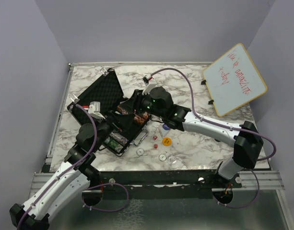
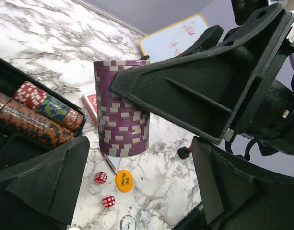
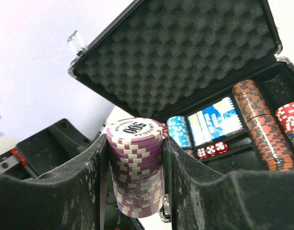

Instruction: Pack up texas hold em set

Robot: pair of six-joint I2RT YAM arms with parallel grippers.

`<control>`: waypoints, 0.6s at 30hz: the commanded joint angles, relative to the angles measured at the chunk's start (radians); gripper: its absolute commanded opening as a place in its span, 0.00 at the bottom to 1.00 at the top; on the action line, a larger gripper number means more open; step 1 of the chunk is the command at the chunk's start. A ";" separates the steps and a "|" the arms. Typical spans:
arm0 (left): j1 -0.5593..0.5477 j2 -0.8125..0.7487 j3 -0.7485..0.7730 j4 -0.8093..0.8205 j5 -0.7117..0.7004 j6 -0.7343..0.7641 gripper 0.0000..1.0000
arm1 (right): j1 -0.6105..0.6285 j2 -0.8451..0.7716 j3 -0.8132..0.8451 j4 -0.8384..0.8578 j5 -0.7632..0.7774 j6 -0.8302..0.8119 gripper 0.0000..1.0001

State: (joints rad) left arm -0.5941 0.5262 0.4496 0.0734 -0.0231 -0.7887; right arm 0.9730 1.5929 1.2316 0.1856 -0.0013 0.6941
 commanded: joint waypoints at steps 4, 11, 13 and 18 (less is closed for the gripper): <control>-0.001 -0.117 0.117 -0.365 -0.276 0.012 0.99 | -0.006 0.100 0.205 -0.227 0.063 -0.145 0.17; -0.001 -0.245 0.215 -0.528 -0.429 0.130 0.99 | -0.070 0.206 0.311 -0.255 -0.028 -0.297 0.18; -0.001 -0.264 0.235 -0.524 -0.473 0.161 0.99 | -0.085 0.245 0.346 -0.264 -0.054 -0.366 0.18; -0.001 -0.237 0.282 -0.487 -0.555 0.234 0.99 | -0.129 0.347 0.414 -0.257 -0.107 -0.502 0.19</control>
State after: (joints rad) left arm -0.5945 0.2680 0.6926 -0.4007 -0.4599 -0.6479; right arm 0.8734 1.8793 1.5730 -0.0803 -0.0273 0.3382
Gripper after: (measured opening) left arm 0.987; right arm 0.438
